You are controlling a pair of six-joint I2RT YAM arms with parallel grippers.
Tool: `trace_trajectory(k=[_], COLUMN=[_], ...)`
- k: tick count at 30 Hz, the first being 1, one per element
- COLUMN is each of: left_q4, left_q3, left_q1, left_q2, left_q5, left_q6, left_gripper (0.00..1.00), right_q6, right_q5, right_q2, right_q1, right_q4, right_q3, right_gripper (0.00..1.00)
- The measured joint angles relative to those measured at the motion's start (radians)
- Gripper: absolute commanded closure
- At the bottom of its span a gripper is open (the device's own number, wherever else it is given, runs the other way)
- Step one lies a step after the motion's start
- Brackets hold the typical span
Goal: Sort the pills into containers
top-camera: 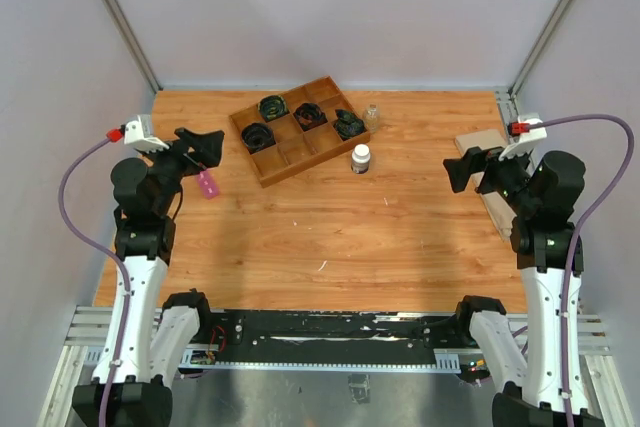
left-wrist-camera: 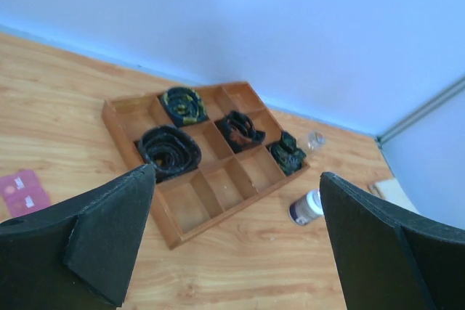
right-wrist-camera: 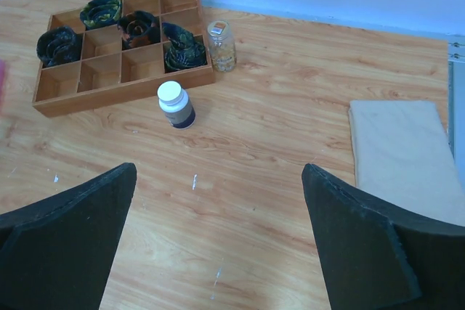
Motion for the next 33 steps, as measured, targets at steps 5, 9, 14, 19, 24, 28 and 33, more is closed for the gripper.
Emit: trace_trajectory(k=[5,9,14,19,24,28,33], left_q4=[0.031,0.089,0.223,0.238,0.108,-0.005,-0.079], left_q3=[-0.060,-0.124,-0.214,-0.191,-0.051,0.078,0.141], left_q1=[0.000,0.000,0.000,0.000,0.000,0.000,0.001], left_q2=[0.031,0.052,0.114,0.297,0.520,0.684,0.820], left_q5=[0.076,0.089,0.082,-0.025,-0.196,-0.295,-0.343], left_q6=[0.008,-0.010,-0.073,-0.114,-0.117,-0.084,-0.019], left_gripper=[0.01,0.01,0.01,0.01,0.01,0.01,0.04], right_q6=[0.015,0.022,0.029,-0.051,-0.206,-0.297,-0.351], right_q5=[-0.014,-0.107,-0.305,-0.461,-0.467,-0.438,-0.404], right_q2=[0.032,0.092,0.219,0.359,0.417,0.441,0.456], right_q1=[0.000,0.000,0.000,0.026,0.113,0.172,0.187], right_q4=[0.031,0.079,0.206,0.221,0.142,0.091,0.041], right_q3=[0.002,0.007,-0.004,-0.016,-0.024,-0.024,-0.024], right_gripper=[0.02,0.02,0.01,0.02,0.01,0.01,0.02])
